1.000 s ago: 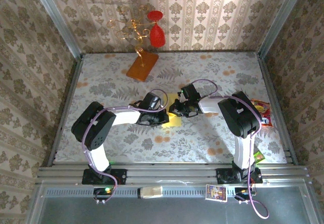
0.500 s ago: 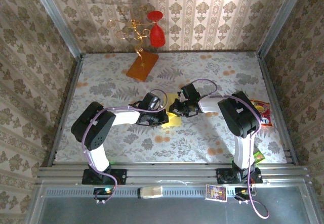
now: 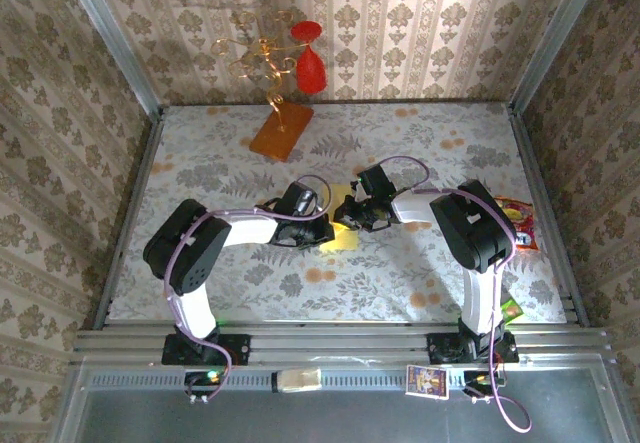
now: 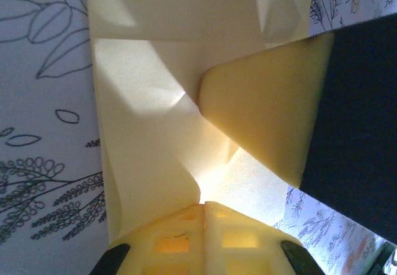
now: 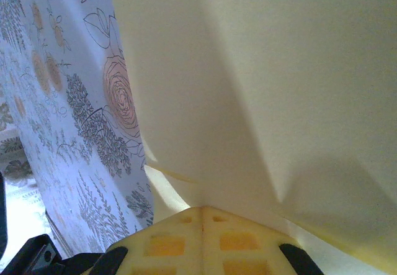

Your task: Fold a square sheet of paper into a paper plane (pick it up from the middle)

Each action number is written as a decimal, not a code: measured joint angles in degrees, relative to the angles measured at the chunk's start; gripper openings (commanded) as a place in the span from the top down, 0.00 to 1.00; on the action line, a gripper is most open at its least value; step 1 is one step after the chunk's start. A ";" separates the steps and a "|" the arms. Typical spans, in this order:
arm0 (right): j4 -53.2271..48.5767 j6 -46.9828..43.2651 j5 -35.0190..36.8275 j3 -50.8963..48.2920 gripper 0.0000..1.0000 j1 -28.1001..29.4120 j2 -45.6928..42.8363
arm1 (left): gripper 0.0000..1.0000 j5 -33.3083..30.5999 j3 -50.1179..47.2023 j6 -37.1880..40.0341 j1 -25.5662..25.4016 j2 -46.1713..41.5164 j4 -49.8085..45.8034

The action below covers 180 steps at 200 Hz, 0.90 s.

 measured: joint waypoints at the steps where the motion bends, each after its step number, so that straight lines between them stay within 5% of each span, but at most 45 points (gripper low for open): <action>1: 0.00 0.00 0.00 0.00 0.92 0.00 0.00 | 1.00 0.00 0.02 0.00 0.00 0.00 0.00; 180: 0.15 -0.02 -0.87 0.02 0.92 -0.35 0.26 | 1.00 0.94 2.45 1.86 1.07 1.92 -1.01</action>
